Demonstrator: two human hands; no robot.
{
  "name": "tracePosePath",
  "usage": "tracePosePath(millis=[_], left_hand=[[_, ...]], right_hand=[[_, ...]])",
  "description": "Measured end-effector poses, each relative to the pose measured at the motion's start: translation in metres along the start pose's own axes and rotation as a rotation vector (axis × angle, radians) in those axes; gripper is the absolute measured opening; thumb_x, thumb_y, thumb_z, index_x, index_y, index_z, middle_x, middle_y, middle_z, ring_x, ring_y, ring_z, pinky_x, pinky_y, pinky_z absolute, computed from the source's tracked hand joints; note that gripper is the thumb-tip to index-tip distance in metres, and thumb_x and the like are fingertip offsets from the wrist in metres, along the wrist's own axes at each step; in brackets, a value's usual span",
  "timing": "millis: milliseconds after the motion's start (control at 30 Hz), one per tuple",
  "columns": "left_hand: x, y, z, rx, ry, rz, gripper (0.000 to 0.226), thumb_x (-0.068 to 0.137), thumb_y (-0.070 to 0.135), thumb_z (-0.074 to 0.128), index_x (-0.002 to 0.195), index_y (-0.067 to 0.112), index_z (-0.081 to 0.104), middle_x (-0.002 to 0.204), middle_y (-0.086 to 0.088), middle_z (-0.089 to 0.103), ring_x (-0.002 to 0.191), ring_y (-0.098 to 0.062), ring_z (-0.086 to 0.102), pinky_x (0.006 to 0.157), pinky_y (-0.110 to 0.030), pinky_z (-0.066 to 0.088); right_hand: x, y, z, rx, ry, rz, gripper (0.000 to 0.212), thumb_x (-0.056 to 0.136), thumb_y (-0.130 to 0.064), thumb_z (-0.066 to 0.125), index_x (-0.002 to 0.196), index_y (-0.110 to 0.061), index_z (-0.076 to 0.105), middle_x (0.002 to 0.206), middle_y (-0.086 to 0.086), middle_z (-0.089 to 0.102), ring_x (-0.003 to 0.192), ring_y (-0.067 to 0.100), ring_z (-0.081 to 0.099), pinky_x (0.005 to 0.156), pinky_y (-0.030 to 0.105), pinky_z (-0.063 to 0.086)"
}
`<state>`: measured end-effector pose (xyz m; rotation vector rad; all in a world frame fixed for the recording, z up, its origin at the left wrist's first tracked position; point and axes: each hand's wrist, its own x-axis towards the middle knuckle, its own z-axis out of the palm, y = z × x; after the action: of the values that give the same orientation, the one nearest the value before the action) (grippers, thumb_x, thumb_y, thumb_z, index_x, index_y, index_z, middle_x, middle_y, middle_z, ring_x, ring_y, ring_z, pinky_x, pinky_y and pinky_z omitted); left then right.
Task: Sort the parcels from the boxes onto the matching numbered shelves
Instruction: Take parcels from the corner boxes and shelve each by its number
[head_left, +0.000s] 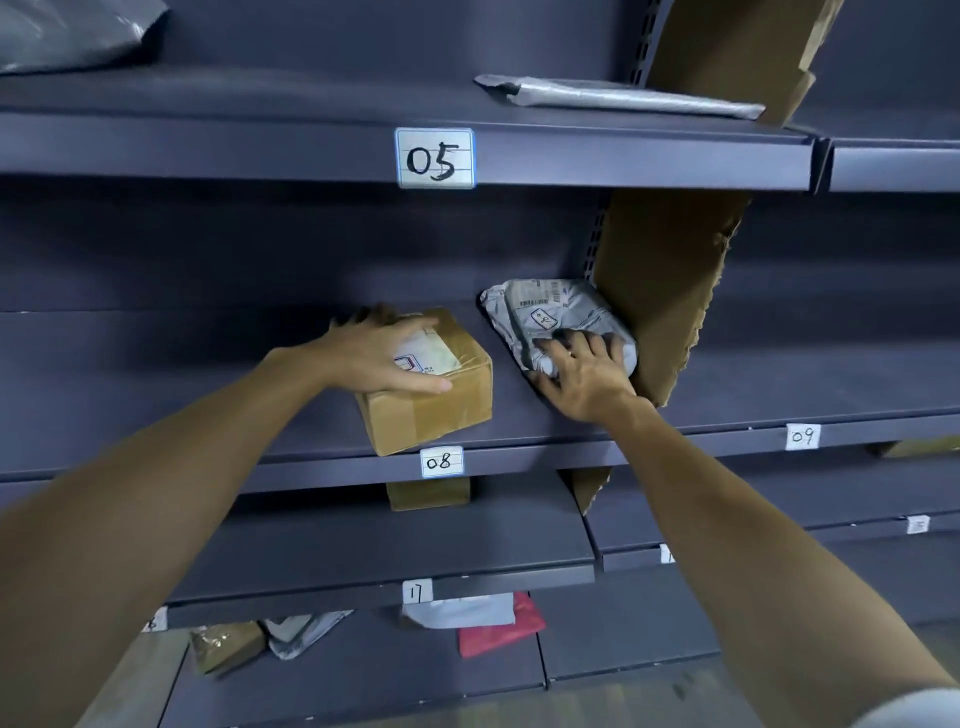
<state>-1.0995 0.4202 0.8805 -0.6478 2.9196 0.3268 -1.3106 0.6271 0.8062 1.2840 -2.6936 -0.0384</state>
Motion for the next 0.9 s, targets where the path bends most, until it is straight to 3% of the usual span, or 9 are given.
tracePosePath(millis=[333, 533, 633, 767, 900], left_hand=[[-0.004, 0.001, 0.001, -0.013, 0.036, -0.001, 0.112, 0.05, 0.099, 0.039, 0.15, 0.057, 0.012, 0.161, 0.004, 0.018, 0.148, -0.031, 0.014, 0.119, -0.058, 0.008], [-0.01, 0.005, 0.002, 0.012, 0.079, -0.021, 0.113, 0.05, 0.099, 0.038, 0.15, 0.053, 0.016, 0.159, 0.005, 0.021, 0.145, -0.028, 0.019, 0.119, -0.053, 0.013], [-0.015, 0.01, 0.004, 0.024, 0.098, -0.024, 0.114, 0.049, 0.101, 0.038, 0.15, 0.052, 0.018, 0.157, 0.002, 0.026, 0.142, -0.029, 0.023, 0.116, -0.052, 0.017], [-0.025, 0.029, 0.01, 0.04, 0.117, -0.017, 0.114, 0.048, 0.099, 0.038, 0.15, 0.052, 0.019, 0.152, 0.0, 0.031, 0.136, -0.026, 0.028, 0.112, -0.047, 0.022], [-0.043, 0.047, 0.018, 0.044, 0.12, 0.018, 0.116, 0.048, 0.099, 0.039, 0.151, 0.05, 0.019, 0.155, 0.002, 0.026, 0.138, -0.024, 0.026, 0.111, -0.047, 0.02]], right_hand=[[-0.004, -0.001, -0.006, 0.064, -0.001, 0.008, 0.067, 0.098, -0.065, 0.031, 0.153, -0.027, 0.03, 0.156, 0.011, 0.03, 0.143, 0.036, 0.025, 0.12, 0.056, 0.006], [-0.016, -0.003, -0.006, 0.227, 0.18, -0.028, 0.092, 0.08, -0.075, 0.008, 0.154, -0.026, 0.033, 0.159, 0.012, 0.031, 0.151, 0.034, 0.013, 0.12, 0.056, -0.004], [-0.024, -0.008, -0.004, 0.238, 0.236, -0.098, 0.089, 0.084, -0.072, 0.01, 0.155, -0.024, 0.033, 0.162, 0.013, 0.028, 0.153, 0.033, 0.009, 0.121, 0.053, -0.01], [-0.039, -0.009, -0.008, 0.261, 0.214, -0.124, 0.084, 0.088, -0.07, 0.011, 0.155, -0.025, 0.031, 0.164, 0.011, 0.022, 0.154, 0.03, 0.003, 0.122, 0.053, -0.006], [-0.066, -0.006, -0.015, 0.265, 0.141, -0.113, 0.059, 0.104, -0.053, 0.03, 0.156, -0.025, 0.027, 0.167, 0.01, 0.013, 0.155, 0.028, -0.005, 0.123, 0.051, -0.006]])
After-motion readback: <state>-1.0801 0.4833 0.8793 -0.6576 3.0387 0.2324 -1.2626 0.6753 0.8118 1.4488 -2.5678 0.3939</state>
